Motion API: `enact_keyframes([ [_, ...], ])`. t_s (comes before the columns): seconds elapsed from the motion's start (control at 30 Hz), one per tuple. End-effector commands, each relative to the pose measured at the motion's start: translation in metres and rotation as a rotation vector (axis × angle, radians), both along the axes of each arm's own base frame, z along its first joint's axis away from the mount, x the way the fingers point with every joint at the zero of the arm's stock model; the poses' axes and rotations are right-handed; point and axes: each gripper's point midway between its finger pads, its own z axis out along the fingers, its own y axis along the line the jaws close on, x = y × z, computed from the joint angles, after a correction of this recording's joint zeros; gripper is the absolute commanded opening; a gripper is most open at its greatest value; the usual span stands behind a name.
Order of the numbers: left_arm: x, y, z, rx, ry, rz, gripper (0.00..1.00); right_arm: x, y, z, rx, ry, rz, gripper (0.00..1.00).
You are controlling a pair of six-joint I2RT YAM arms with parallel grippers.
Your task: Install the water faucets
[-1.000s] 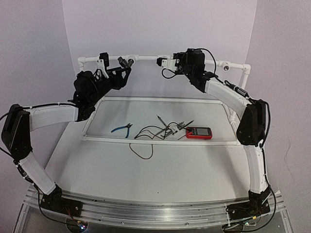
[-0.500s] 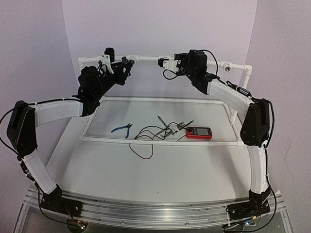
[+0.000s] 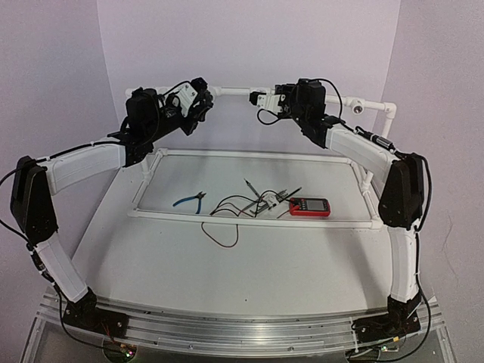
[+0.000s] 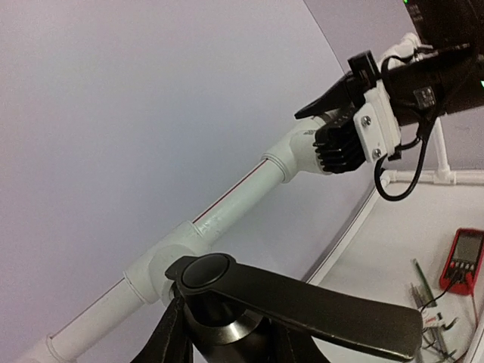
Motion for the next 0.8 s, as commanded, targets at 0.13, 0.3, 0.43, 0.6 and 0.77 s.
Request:
enact_keyframes([
  [0.13,0.004,-0.014,-0.028,0.828,-0.660,0.040,0.16,-0.021,0.001,0.036,0.234,0.013,0.059,0.24],
  [0.3,0.011,-0.012,-0.049,1.029,-0.796,0.071,0.25,-0.022,0.000,0.038,0.243,0.013,0.060,0.25],
  [0.43,0.006,-0.014,-0.037,0.940,-0.762,0.056,0.51,-0.022,0.000,0.039,0.248,0.010,0.058,0.25],
  [0.6,-0.006,-0.009,-0.029,0.849,-0.652,0.023,0.68,-0.024,-0.002,0.042,0.256,0.008,0.056,0.26],
  [0.77,-0.019,-0.001,-0.028,0.796,-0.574,0.009,0.75,-0.023,-0.004,0.041,0.262,0.012,0.048,0.28],
])
